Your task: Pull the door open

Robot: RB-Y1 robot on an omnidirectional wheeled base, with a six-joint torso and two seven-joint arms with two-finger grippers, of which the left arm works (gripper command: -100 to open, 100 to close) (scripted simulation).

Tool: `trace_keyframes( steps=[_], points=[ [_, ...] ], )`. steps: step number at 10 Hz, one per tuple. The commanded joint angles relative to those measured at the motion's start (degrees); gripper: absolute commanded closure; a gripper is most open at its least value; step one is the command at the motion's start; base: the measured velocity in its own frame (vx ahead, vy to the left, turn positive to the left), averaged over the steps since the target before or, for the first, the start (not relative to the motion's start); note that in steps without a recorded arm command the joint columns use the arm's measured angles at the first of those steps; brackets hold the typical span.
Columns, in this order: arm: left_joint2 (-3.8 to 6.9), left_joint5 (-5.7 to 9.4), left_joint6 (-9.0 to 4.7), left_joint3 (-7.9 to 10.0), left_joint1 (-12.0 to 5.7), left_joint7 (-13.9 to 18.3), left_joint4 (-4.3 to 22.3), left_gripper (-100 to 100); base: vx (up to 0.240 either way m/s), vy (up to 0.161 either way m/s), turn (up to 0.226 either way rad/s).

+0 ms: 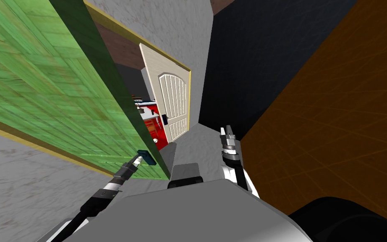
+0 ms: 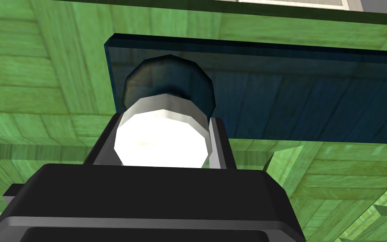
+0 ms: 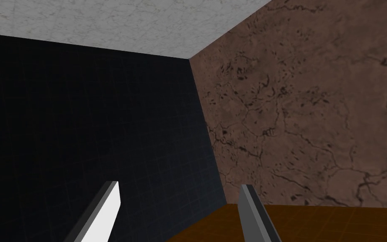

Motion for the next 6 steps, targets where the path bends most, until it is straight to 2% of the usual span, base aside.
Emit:
trace_keyframes(
  steps=[1,2,3,6],
  points=[
    [0.43,-0.09,-1.44,-0.55,0.93,0.35,-0.13,100,-0.194,0.079,-0.1],
    [0.33,0.0,-0.74,-0.13,0.53,0.19,0.04,100,-0.085,0.041,-0.009],
    [0.8,-0.16,-1.65,-0.46,0.79,0.57,0.54,100,-0.152,0.069,-0.104],
    [1.67,-0.38,-3.33,-0.92,0.89,1.31,1.33,100,-0.215,0.097,-0.179]
  ],
)
